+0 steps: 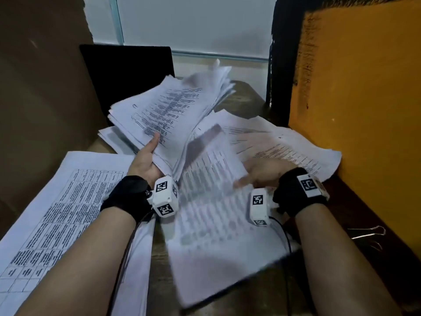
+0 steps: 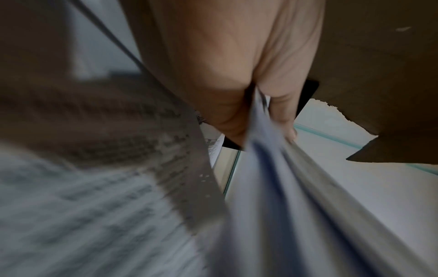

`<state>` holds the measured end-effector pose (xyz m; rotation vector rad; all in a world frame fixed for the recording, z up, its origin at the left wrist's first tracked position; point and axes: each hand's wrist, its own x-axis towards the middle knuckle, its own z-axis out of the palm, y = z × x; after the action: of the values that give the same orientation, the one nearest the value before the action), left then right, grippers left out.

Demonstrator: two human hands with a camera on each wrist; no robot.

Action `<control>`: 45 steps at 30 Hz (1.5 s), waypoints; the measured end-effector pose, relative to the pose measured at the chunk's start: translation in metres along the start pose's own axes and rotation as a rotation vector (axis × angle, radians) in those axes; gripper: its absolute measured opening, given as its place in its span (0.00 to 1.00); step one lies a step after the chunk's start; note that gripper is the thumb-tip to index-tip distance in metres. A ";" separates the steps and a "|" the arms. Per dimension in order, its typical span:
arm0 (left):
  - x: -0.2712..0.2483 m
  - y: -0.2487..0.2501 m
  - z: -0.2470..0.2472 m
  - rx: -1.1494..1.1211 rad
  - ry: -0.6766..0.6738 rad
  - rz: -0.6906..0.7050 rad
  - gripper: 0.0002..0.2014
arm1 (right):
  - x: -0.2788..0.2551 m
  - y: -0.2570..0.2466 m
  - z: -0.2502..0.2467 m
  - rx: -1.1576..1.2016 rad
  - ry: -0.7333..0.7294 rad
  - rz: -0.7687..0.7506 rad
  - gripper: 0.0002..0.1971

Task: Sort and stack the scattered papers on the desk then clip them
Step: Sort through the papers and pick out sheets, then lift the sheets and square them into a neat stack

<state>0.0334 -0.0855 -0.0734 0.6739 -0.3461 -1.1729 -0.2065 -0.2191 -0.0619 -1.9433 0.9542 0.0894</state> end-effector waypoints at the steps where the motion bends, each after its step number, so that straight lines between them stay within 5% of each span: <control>1: 0.001 -0.001 -0.001 -0.019 -0.009 0.012 0.13 | -0.001 0.004 -0.005 0.085 0.174 -0.088 0.16; 3: 0.003 -0.004 -0.003 -0.013 -0.011 0.007 0.16 | -0.005 0.012 -0.018 0.356 0.529 -0.222 0.09; 5: 0.004 -0.007 -0.003 0.085 -0.016 -0.016 0.17 | -0.010 0.022 -0.027 0.491 0.675 -0.248 0.10; 9: 0.007 -0.020 -0.001 0.509 -0.019 -0.039 0.13 | -0.017 0.026 -0.021 0.475 0.604 -0.236 0.10; 11: 0.011 -0.026 -0.003 0.712 -0.050 -0.061 0.18 | -0.018 0.023 -0.020 0.488 0.593 -0.241 0.09; 13: 0.013 -0.025 -0.006 0.928 -0.050 -0.043 0.26 | -0.010 0.025 -0.018 0.611 0.559 -0.232 0.17; 15: 0.026 -0.025 -0.020 1.081 -0.045 -0.053 0.44 | 0.000 0.033 -0.018 0.756 0.537 -0.109 0.25; 17: 0.032 -0.026 -0.024 1.117 -0.036 -0.096 0.51 | 0.007 0.040 -0.018 0.778 0.393 -0.030 0.33; 20: 0.025 -0.031 -0.006 1.085 -0.055 -0.124 0.36 | 0.003 0.034 -0.011 0.729 0.240 -0.008 0.36; 23: 0.028 -0.038 -0.002 1.174 -0.011 -0.115 0.38 | 0.001 0.029 -0.004 0.788 0.167 -0.073 0.24; 28: 0.005 -0.031 0.020 1.443 0.158 -0.070 0.30 | -0.017 0.010 0.007 0.764 0.175 -0.092 0.21; 31: -0.005 -0.027 0.037 1.317 0.150 0.032 0.13 | -0.041 -0.011 0.000 0.618 0.258 -0.242 0.26; 33: -0.019 -0.018 0.050 1.079 0.131 0.132 0.13 | -0.067 -0.025 -0.007 0.544 0.314 -0.367 0.27; 38: -0.056 0.001 0.099 0.941 0.172 0.689 0.18 | -0.118 -0.055 -0.012 0.307 0.528 -0.529 0.15; 40: -0.075 0.006 0.114 0.936 0.179 0.897 0.17 | -0.131 -0.065 -0.010 0.331 0.550 -0.585 0.18; 42: -0.090 0.007 0.120 0.918 0.168 0.969 0.18 | -0.142 -0.069 -0.008 0.362 0.563 -0.610 0.26; 45: -0.106 -0.001 0.117 0.879 0.144 0.884 0.20 | -0.149 -0.063 0.001 0.545 0.625 -0.655 0.26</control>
<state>-0.0737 -0.0232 0.0237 1.1832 -0.9425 -0.0750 -0.2689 -0.1153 0.0461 -1.6763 0.5727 -1.0911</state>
